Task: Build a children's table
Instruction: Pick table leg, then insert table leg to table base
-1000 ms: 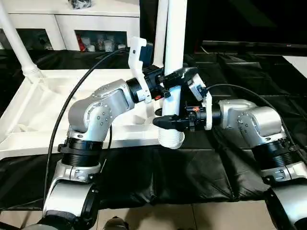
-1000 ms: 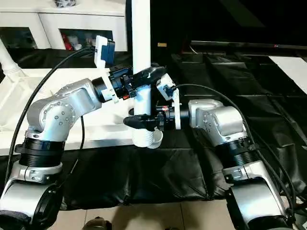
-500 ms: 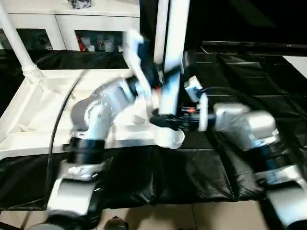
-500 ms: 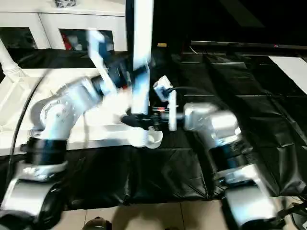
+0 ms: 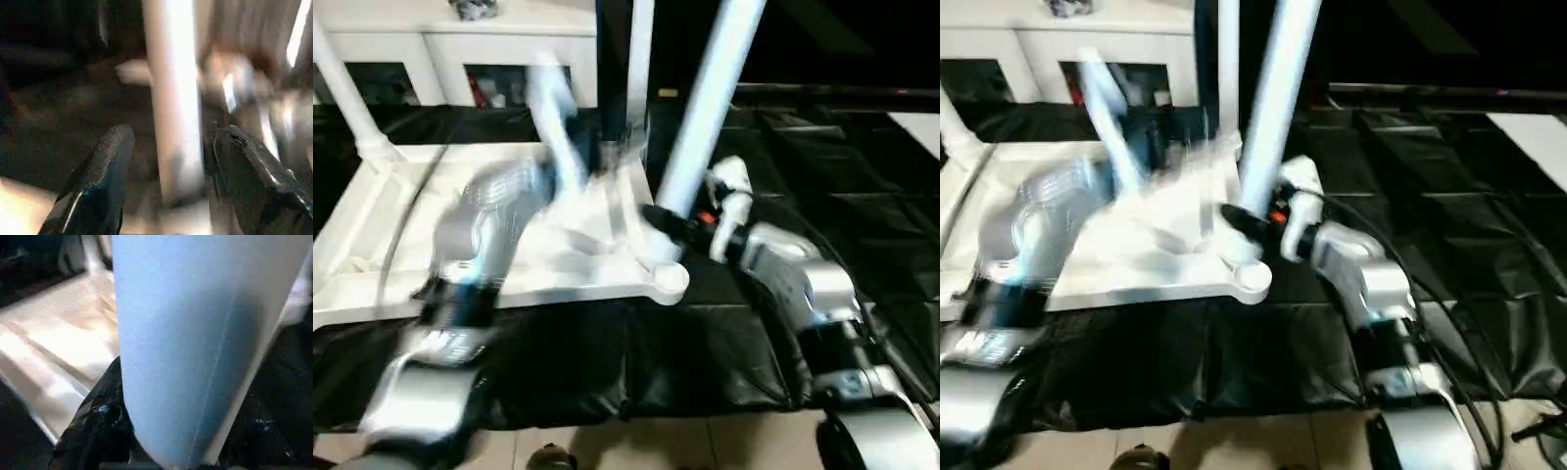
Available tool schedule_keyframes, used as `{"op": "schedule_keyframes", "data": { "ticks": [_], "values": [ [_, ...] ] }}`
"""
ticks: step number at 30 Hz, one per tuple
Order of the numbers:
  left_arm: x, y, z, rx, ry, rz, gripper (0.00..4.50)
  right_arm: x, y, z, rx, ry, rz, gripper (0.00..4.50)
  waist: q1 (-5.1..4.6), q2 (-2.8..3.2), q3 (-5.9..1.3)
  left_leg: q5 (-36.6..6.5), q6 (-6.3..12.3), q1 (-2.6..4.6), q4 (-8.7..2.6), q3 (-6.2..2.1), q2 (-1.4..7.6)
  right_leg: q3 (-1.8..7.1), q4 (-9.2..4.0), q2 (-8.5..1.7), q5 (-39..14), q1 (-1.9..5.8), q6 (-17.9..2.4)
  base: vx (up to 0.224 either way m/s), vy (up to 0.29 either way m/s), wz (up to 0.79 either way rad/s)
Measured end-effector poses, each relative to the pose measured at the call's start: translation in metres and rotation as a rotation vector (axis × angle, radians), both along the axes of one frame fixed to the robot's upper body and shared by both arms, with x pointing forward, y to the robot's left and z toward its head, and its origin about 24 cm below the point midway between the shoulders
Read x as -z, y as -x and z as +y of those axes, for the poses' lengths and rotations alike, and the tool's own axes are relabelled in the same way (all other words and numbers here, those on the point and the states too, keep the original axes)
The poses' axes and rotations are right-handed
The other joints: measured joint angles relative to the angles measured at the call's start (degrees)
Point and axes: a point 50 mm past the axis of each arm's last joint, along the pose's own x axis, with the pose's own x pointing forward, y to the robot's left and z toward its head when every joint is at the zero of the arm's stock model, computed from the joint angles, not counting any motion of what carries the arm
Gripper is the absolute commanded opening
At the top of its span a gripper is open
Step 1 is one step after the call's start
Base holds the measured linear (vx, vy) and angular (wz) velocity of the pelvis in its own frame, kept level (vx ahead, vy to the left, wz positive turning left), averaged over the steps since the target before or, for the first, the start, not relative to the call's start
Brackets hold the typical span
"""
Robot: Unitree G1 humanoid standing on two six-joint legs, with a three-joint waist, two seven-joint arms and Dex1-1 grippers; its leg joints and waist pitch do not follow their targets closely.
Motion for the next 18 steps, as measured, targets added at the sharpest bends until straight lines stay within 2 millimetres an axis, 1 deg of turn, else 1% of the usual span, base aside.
{"op": "schedule_keyframes", "data": {
  "ticks": [2,3,7,8,9,11,13,14,16,18],
  "values": [
    [0.023,0.006,0.009,0.089,-0.146,0.043,3.02,0.004,0.001,-0.004,0.02,0.016,0.009,1.89,-0.11,0.27,-0.07,0.0,0.0,0.03,0.0,0.0,0.01,0.0,0.01,0.02,0.0,0.0,0.0,0.0,0.0,0.0],
    [0.03,0.008,0.012,0.111,-0.188,0.058,3.02,0.005,0.002,-0.005,0.028,0.018,0.012,1.89,-0.13,0.37,-0.06,0.0,0.0,0.03,-0.01,0.0,0.01,0.0,0.02,0.02,0.0,0.0,0.0,0.0,0.0,0.0],
    [0.046,0.01,0.019,0.17,-0.295,0.073,3.02,0.008,0.004,-0.005,0.028,0.021,0.009,1.89,-0.17,0.79,-0.14,0.0,0.0,0.08,-0.01,0.01,0.01,0.02,0.03,0.01,0.0,0.02,-0.1,0.0,0.0,0.0],
    [0.051,0.01,0.022,0.178,-0.33,0.075,2.74,0.007,0.005,-0.003,0.02,0.022,0.004,1.89,-0.18,0.94,-0.12,0.0,0.0,0.1,-0.01,0.01,0.0,0.03,0.04,0.01,0.0,0.02,-0.1,0.0,0.0,0.0],
    [0.056,0.009,0.024,0.179,-0.354,0.076,2.67,0.007,0.006,-0.002,0.014,0.024,0.001,1.89,-0.16,1.0,-0.12,0.0,0.0,0.11,-0.01,0.01,0.01,0.02,0.05,0.01,0.0,0.02,0.0,0.0,0.0,0.0],
    [0.065,0.007,0.029,0.164,-0.387,0.089,2.67,0.007,0.007,-0.001,0.007,0.023,-0.001,1.89,-0.16,1.11,-0.09,0.0,0.0,0.12,-0.02,0.01,0.01,0.01,0.07,0.01,0.0,0.01,0.1,0.0,0.0,0.0],
    [0.071,0.005,0.033,0.143,-0.392,0.106,2.47,0.008,0.008,-0.001,0.004,0.022,-0.002,1.89,-0.12,1.17,-0.08,0.0,0.0,0.12,-0.02,0.01,0.01,0.01,0.07,0.01,0.0,0.01,0.1,0.0,0.0,0.0],
    [0.073,0.004,0.035,0.135,-0.391,0.114,2.23,0.008,0.008,-0.001,0.0,0.021,-0.002,1.89,-0.06,1.17,-0.08,0.0,0.0,0.12,-0.01,0.01,0.01,0.01,0.07,0.01,0.0,0.02,0.1,0.0,0.0,0.0],
    [0.073,0.003,0.035,0.134,-0.397,0.11,2.26,0.008,0.009,0.0,-0.005,0.022,-0.003,1.89,0.02,1.18,-0.09,0.0,0.0,0.12,-0.01,0.01,0.01,0.01,0.07,0.01,0.0,0.02,0.0,0.0,0.0,0.0],
    [0.075,0.002,0.038,0.128,-0.398,0.119,2.18,0.008,0.011,0.001,-0.014,0.023,-0.007,1.89,-0.01,1.23,-0.11,0.0,0.0,0.13,-0.01,0.01,0.01,0.02,0.07,0.0,0.1,0.03,-0.1,0.0,0.0,0.0]
  ]
}}
